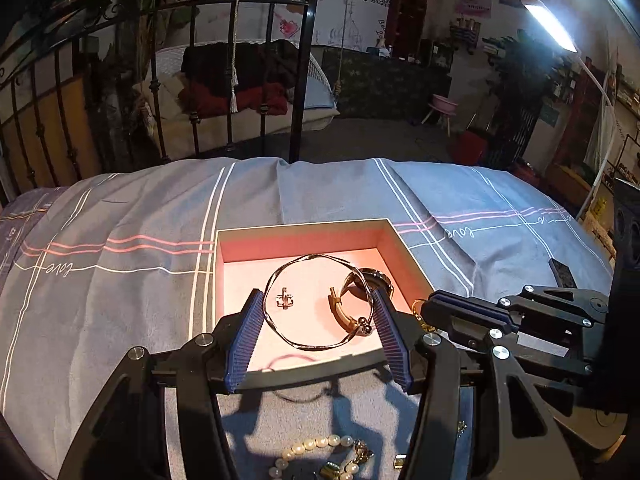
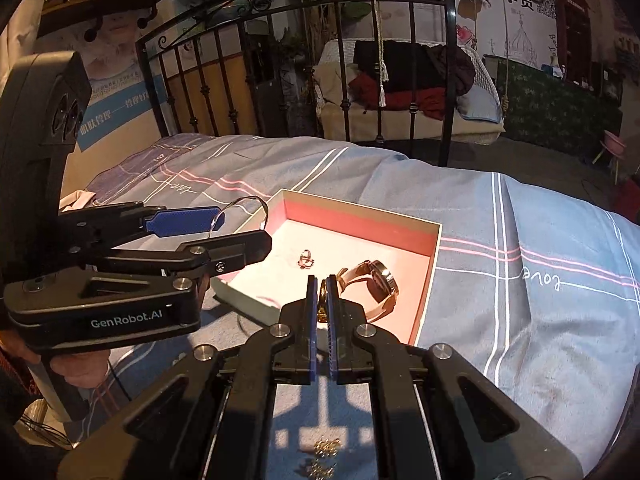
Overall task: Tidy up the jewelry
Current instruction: 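Carry the bangle with the left tool into the box and open it while the right tool carries the earring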
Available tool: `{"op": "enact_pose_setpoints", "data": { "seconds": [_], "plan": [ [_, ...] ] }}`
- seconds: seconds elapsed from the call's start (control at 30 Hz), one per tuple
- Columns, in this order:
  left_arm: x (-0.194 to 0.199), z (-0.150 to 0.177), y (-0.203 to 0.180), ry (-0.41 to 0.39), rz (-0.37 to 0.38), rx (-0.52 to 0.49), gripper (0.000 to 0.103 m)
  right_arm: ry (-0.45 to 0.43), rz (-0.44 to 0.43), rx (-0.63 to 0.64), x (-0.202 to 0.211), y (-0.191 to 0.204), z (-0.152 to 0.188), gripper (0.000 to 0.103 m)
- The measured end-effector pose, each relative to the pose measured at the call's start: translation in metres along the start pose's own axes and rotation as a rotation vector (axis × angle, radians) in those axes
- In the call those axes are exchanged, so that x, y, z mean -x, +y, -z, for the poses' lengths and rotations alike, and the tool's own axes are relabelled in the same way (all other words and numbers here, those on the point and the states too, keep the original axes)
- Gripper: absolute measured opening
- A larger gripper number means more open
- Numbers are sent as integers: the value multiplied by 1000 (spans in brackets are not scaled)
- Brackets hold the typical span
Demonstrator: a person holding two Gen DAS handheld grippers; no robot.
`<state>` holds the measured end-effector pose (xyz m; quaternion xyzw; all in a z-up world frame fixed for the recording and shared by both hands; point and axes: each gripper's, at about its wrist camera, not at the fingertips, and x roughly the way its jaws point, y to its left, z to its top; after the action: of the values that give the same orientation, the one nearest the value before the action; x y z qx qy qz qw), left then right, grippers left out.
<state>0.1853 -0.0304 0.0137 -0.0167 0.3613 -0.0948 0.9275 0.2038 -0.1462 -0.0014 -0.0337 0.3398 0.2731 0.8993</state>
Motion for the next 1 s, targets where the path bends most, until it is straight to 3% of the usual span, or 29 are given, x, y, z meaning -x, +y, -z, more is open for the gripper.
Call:
{"op": "enact_pose_setpoints", "data": {
  "seconds": [0.47, 1.0],
  "plan": [
    [-68, -17, 13, 139, -30, 46, 54, 132, -10, -22, -68, -19, -8, 5],
    [-110, -10, 21, 248, -87, 50, 54, 218, 6, -13, -95, -19, -2, 5]
  ]
}}
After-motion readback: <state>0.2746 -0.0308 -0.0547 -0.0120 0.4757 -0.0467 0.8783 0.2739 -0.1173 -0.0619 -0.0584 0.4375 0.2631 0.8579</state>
